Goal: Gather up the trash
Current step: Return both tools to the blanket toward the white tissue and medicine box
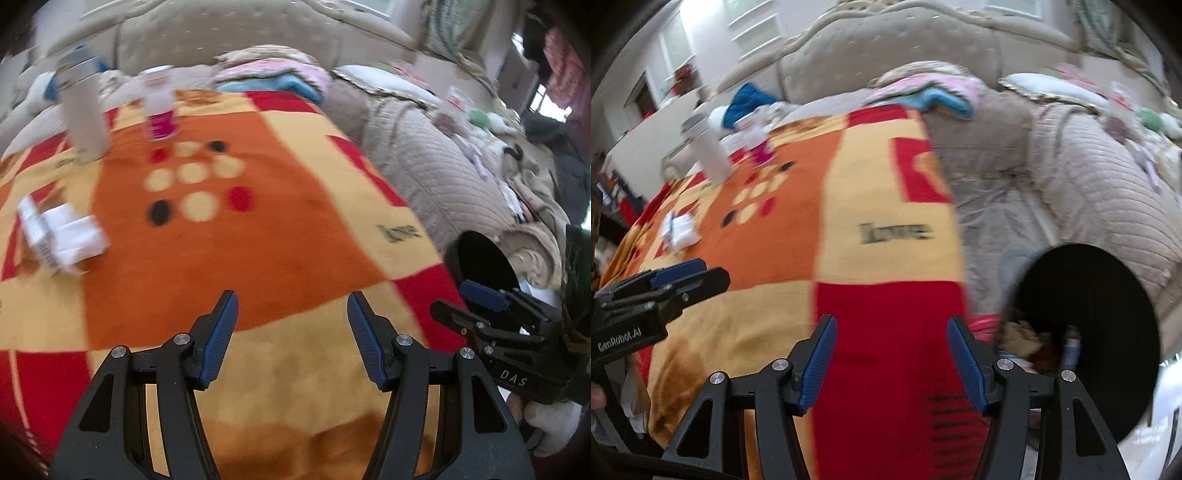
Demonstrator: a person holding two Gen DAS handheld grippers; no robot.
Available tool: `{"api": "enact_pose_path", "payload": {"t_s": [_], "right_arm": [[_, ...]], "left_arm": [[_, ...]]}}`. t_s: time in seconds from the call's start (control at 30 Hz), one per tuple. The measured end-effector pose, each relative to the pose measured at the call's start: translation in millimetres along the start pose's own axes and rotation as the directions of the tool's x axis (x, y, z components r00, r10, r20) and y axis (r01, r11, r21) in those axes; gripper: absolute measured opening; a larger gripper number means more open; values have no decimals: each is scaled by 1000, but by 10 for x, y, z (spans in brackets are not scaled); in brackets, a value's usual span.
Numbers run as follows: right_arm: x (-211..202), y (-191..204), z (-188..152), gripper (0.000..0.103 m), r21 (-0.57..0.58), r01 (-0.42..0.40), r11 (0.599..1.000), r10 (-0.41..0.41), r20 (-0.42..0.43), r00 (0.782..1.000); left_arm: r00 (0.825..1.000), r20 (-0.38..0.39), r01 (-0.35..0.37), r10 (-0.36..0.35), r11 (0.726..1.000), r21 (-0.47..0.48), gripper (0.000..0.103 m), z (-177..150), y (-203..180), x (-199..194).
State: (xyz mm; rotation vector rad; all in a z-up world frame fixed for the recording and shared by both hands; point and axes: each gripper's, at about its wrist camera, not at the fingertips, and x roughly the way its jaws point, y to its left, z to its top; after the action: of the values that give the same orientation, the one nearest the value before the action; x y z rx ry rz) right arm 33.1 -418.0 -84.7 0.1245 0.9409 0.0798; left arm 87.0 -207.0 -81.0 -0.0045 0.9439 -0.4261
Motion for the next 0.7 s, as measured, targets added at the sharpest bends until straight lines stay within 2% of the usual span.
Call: {"api": "enact_pose_path", "payload": {"t_s": [0.23,0.47,0.57,0.7], "right_arm": [[259,642,103,60,-90,-86,992,83,-36,996],[368,1096,204,63,-164,-134,977,127,-53,991],[395,1219,245,63,-182,-145,972,136,-59,989],[440,1343,273,63,-196,-159,967,148,-72,986]], "left_arm": [[996,7,-88,90,988,-124,60,37,858,-264],[983,26,-163,182,931,-325,60,333,1777,-400],[975,15,-203,221,917,-344,60,543,2010,-306],[956,-42,-288,290,903,-319,60,773,2230,-77]]}}
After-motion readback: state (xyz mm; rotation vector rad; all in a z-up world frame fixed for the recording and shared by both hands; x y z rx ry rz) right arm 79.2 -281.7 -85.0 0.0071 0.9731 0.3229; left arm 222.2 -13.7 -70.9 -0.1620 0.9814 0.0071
